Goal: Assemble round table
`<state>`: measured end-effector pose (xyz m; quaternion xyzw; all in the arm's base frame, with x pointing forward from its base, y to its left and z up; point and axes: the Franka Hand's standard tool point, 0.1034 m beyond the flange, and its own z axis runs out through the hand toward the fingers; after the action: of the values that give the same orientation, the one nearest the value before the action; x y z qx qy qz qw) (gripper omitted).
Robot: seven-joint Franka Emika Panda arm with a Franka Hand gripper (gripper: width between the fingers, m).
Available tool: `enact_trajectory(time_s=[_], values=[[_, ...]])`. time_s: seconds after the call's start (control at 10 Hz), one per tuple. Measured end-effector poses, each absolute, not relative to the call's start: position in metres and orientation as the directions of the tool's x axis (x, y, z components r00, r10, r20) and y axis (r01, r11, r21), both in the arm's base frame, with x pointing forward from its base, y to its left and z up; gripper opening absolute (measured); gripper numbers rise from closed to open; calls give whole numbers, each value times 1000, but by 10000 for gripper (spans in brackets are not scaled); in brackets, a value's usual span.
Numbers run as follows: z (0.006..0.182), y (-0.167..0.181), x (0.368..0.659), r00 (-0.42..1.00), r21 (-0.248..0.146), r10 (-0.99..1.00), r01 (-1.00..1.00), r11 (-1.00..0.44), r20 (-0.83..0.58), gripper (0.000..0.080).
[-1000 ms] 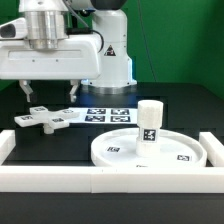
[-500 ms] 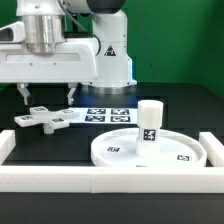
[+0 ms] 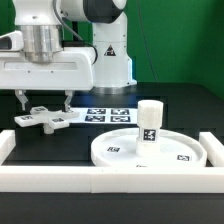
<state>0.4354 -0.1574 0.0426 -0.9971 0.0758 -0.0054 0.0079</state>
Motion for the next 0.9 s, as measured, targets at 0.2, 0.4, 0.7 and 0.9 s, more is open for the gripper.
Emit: enact_trajectory(time_s=[0.2,0.4,0.7,0.9], values=[[36,-157,432,989,-15,-150,-150,-989,-3,648],[35,-156,432,989,-15,-149,-149,-989,-5,648],[28,-155,429,989,-14,-147,-147,-989,-18,648],[26,-154,428,989,-14,-145,-145,-989,-23,648]])
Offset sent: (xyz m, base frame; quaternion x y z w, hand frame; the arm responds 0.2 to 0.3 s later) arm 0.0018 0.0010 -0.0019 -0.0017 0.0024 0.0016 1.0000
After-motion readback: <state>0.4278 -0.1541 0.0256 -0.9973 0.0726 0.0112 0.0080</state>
